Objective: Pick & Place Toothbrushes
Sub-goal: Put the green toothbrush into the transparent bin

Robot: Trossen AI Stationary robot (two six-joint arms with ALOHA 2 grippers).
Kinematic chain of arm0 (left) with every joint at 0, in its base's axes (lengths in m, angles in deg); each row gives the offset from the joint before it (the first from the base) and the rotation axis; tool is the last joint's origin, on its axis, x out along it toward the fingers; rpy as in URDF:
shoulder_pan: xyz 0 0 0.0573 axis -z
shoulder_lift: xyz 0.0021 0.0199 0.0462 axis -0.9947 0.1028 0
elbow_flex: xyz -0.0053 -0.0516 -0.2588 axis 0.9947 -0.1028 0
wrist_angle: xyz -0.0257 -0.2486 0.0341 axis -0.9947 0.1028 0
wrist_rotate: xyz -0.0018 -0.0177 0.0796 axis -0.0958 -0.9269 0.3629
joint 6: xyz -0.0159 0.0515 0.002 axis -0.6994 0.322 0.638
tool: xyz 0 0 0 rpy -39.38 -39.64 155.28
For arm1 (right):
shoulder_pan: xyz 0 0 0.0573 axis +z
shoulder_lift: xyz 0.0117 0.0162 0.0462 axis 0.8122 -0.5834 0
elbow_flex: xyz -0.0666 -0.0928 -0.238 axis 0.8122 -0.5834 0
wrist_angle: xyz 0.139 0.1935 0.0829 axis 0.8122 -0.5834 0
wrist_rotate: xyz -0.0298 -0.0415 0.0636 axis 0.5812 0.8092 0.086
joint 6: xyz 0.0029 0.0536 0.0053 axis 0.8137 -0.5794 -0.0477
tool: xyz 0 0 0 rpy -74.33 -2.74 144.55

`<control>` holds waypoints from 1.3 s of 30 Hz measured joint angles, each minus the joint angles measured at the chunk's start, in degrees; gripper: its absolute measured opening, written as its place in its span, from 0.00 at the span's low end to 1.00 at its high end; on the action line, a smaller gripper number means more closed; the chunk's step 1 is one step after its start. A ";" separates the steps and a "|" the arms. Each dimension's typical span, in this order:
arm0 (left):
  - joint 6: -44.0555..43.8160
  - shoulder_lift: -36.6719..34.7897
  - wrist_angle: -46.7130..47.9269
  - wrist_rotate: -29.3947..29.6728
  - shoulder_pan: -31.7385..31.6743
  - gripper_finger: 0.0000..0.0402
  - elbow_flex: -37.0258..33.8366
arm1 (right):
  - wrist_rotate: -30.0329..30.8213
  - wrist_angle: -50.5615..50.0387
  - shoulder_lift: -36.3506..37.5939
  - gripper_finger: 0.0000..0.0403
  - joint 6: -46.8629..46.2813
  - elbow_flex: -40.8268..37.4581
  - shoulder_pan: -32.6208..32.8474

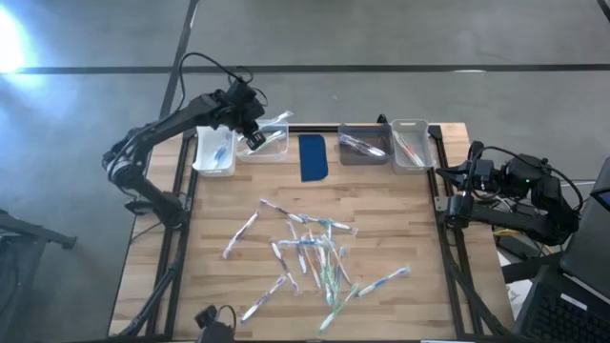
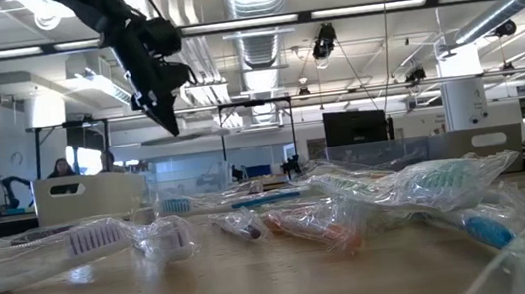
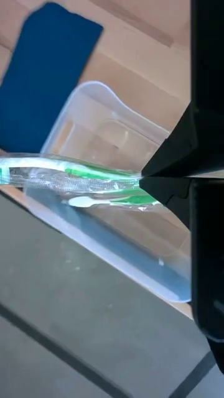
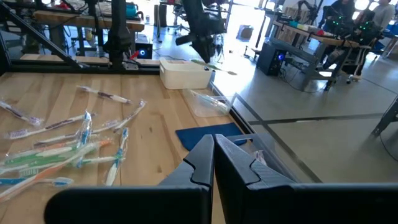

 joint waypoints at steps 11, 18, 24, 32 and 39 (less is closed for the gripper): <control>-0.80 3.55 -0.05 0.02 -0.67 0.00 -0.54 | 0.00 0.01 0.00 0.02 0.01 0.00 0.00; -1.87 3.69 -3.57 0.05 -1.71 0.00 -4.89 | 0.00 0.02 0.00 0.02 0.00 0.00 0.02; -1.92 3.79 -7.05 0.14 -2.23 0.00 -7.96 | 0.01 0.00 0.00 0.02 0.01 0.00 0.01; -1.95 6.36 -7.86 0.13 -2.24 0.00 -8.49 | 0.00 0.00 0.00 0.02 0.02 0.00 0.00; -1.96 10.31 -8.47 0.13 -2.25 0.00 -8.49 | 0.00 0.00 0.00 0.02 0.02 0.00 0.00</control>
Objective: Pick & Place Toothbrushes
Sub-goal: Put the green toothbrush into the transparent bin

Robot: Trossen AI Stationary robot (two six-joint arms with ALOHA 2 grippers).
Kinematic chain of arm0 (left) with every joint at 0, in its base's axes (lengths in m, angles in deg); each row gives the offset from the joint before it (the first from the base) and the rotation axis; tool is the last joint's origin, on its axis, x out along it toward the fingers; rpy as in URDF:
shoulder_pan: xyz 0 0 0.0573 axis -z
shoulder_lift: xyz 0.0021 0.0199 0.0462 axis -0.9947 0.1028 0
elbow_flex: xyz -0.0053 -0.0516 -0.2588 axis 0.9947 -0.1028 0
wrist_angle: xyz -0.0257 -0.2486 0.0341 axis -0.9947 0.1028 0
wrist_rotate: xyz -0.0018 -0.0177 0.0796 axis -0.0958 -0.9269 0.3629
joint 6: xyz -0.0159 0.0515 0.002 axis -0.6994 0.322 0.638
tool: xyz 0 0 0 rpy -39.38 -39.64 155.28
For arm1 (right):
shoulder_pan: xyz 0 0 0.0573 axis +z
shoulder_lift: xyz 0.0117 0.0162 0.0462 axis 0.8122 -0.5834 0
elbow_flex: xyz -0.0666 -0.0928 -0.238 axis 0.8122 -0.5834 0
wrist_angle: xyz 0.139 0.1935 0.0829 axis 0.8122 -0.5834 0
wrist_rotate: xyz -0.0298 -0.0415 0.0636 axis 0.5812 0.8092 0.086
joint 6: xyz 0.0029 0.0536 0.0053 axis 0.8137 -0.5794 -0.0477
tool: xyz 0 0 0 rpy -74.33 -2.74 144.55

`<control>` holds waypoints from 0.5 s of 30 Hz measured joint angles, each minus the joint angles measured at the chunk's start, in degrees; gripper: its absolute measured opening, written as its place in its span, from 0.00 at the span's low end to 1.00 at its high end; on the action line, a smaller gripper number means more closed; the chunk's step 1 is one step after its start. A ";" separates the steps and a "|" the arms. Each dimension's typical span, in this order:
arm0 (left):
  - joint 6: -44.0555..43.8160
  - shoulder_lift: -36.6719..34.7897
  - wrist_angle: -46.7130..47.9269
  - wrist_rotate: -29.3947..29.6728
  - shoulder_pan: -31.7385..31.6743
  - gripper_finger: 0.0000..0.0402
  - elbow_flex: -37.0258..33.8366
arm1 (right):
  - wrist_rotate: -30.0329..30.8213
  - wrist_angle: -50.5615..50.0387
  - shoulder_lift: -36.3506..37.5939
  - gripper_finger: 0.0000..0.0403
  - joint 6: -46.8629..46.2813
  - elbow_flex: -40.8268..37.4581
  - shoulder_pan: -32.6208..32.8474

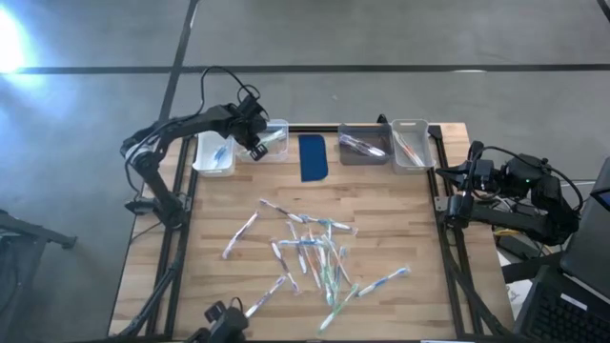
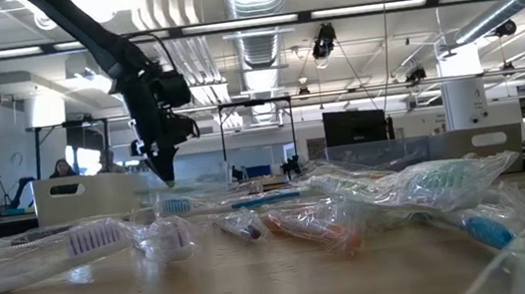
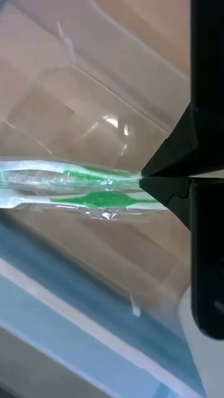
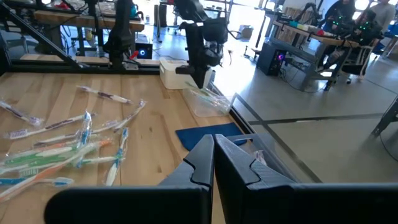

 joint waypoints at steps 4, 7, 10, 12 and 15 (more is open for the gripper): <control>0.08 1.75 -1.27 0.00 0.01 0.00 0.00 | 0.02 0.02 0.00 0.02 0.00 0.00 0.01; 0.65 2.15 -1.47 -0.04 0.01 0.01 0.00 | 0.00 0.00 0.00 0.02 0.00 0.00 0.01; 2.17 1.91 -1.49 -0.13 0.01 0.05 0.00 | 0.00 0.01 0.00 0.02 0.00 0.00 0.01; 2.86 1.58 -1.66 -0.15 0.01 0.08 0.00 | 0.00 0.00 0.00 0.02 0.00 0.00 0.00; 2.96 1.12 -1.62 -0.15 0.01 0.13 0.00 | 0.00 0.01 0.00 0.02 0.00 0.00 0.00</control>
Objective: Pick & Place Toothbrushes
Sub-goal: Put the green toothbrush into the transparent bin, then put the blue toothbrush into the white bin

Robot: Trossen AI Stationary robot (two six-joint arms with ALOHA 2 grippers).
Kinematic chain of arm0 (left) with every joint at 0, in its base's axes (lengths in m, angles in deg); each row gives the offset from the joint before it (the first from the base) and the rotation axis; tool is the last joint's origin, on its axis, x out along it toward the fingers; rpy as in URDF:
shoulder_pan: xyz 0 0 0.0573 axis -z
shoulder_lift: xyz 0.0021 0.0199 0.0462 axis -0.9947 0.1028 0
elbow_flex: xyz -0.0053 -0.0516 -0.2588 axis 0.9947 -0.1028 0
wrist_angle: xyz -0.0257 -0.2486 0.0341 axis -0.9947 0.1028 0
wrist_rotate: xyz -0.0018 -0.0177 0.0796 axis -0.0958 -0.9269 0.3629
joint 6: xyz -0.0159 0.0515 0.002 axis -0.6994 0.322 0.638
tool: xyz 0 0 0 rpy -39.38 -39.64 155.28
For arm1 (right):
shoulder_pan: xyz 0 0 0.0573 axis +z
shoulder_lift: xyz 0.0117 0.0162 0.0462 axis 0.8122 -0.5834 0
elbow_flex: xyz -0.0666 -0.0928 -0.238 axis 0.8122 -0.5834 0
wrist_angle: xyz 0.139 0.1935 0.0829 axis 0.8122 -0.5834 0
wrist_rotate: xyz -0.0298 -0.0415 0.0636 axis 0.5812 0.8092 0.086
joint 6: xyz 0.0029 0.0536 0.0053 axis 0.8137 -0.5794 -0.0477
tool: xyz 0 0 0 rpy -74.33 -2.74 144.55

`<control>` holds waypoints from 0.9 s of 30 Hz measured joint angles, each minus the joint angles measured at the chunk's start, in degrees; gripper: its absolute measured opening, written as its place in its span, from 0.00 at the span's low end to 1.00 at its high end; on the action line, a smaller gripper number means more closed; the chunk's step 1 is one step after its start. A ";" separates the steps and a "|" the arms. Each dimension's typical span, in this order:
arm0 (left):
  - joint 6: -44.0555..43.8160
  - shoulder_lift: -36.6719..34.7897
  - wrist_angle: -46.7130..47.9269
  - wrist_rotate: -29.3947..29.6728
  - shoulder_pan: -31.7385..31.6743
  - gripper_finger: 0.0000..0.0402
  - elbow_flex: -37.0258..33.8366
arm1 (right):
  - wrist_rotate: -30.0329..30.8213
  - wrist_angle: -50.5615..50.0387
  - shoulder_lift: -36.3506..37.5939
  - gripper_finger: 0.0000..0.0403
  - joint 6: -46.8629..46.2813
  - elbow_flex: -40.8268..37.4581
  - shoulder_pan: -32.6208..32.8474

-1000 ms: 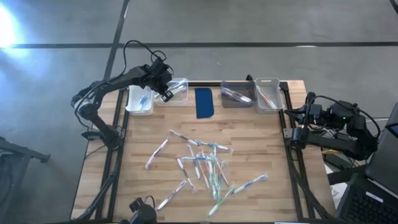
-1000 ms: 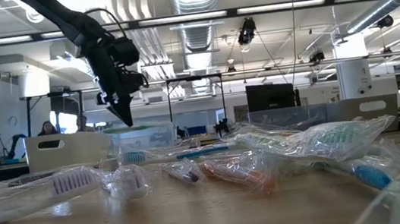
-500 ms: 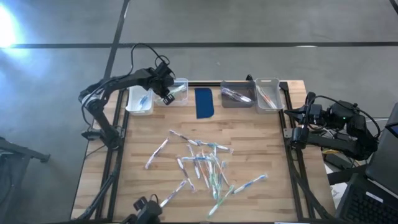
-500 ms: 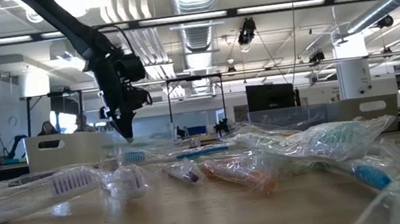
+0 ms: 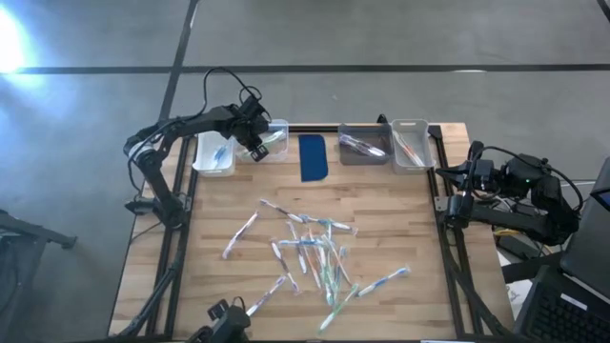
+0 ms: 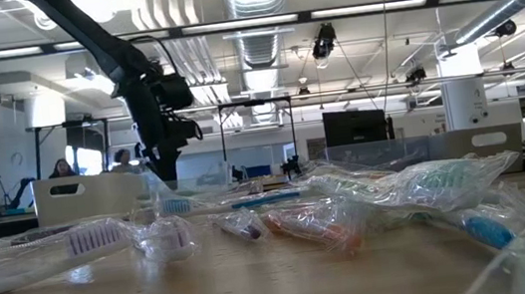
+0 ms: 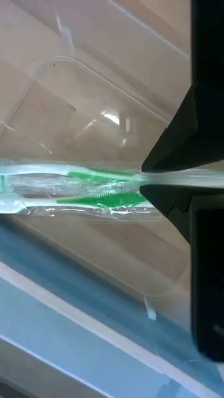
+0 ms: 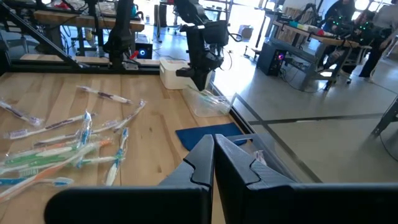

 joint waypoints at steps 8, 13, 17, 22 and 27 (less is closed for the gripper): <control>-1.14 -2.11 0.14 -0.02 0.00 0.28 0.00 | 0.00 -0.01 -0.01 0.02 0.00 0.00 -0.01; -2.89 -4.55 2.13 -0.07 0.11 0.34 0.64 | 0.00 0.01 0.00 0.02 -0.02 0.00 -0.01; -2.83 -7.14 3.64 -0.15 0.24 0.35 2.37 | 0.00 0.01 0.00 0.02 -0.02 0.00 -0.01; -3.01 -10.44 4.91 -0.17 0.31 0.35 4.88 | 0.01 0.00 0.00 0.02 0.00 0.00 0.00; -4.67 -14.27 4.87 -0.97 0.50 0.35 6.78 | 0.02 0.01 0.00 0.02 -0.01 0.00 -0.01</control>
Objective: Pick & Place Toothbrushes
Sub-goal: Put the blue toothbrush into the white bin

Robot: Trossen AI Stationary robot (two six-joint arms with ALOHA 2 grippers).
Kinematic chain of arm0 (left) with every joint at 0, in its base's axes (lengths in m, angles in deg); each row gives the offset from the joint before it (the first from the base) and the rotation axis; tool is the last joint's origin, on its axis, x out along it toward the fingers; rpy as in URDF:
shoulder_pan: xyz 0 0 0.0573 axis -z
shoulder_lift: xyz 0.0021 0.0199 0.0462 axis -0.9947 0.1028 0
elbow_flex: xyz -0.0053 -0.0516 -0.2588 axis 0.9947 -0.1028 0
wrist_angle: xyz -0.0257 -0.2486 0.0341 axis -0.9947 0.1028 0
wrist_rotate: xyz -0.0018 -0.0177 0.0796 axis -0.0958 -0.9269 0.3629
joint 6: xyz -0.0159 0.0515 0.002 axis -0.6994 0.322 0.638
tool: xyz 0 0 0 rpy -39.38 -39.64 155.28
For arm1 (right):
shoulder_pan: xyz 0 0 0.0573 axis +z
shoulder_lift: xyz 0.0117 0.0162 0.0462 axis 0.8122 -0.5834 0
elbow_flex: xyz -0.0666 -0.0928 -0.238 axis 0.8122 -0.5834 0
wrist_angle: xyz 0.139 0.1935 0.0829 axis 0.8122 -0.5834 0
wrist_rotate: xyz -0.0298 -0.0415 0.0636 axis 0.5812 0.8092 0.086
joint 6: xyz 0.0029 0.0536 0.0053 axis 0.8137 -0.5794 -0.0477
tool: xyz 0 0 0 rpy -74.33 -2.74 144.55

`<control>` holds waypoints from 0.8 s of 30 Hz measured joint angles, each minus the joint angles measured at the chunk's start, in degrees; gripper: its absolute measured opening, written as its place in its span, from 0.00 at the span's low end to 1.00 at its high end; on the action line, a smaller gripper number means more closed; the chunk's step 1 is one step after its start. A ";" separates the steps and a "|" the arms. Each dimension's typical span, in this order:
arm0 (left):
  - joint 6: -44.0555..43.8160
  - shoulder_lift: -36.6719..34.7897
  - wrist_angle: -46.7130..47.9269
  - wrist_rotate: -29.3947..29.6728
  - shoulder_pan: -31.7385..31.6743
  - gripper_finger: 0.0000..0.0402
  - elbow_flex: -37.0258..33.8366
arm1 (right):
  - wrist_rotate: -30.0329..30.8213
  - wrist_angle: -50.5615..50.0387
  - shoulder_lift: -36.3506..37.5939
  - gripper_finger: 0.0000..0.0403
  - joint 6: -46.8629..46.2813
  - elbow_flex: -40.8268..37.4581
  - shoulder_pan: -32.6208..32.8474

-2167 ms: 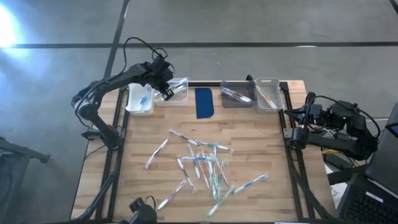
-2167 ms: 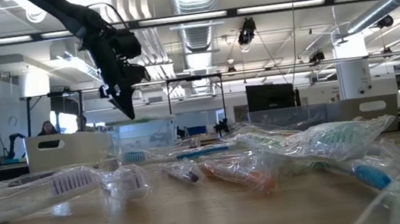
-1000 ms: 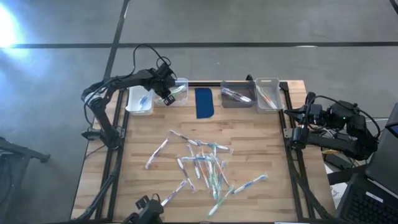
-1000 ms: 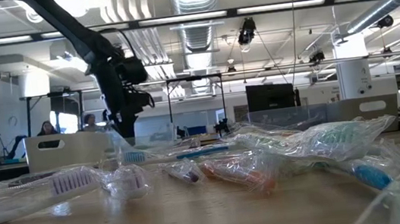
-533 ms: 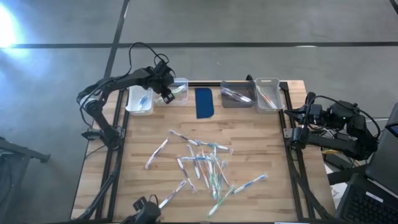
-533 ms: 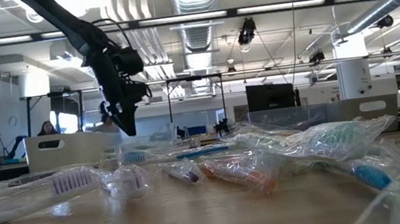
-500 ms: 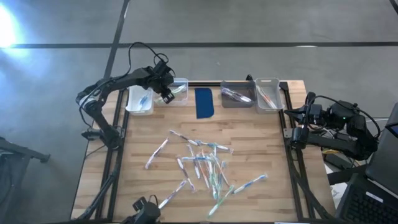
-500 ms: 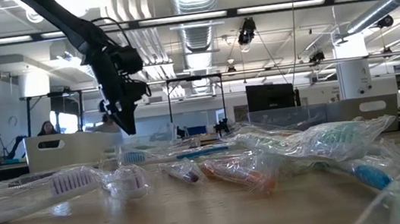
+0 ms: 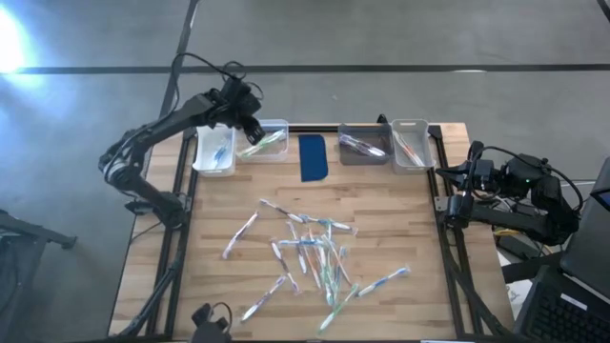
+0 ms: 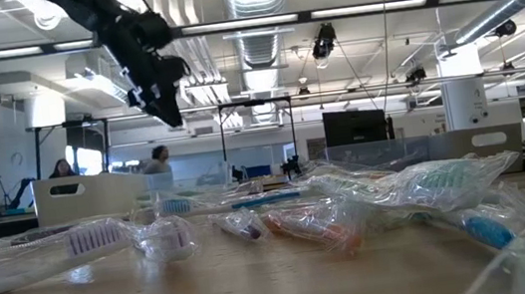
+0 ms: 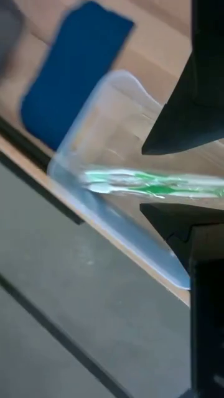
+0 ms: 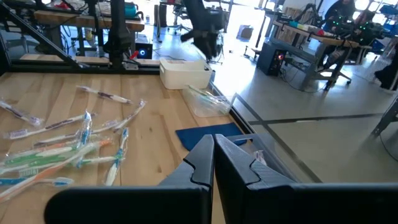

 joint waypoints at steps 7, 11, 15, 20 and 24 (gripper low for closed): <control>-6.34 -5.54 -0.13 -2.16 0.27 0.35 2.50 | -0.01 -0.02 0.00 0.02 0.00 0.00 0.00; -8.64 -8.99 -0.35 -4.90 0.70 0.35 3.31 | -0.02 0.00 0.00 0.02 0.01 0.00 0.00; -9.91 -12.44 -0.46 -8.27 1.88 0.35 3.81 | -0.02 -0.02 0.00 0.02 -0.01 0.00 0.00; -9.96 -16.15 -1.14 -10.25 5.99 0.35 4.17 | -0.02 -0.01 0.00 0.02 0.01 0.00 0.02; -9.87 -18.34 -2.90 -10.31 11.60 0.35 4.14 | -0.02 -0.01 -0.02 0.02 0.01 0.00 0.00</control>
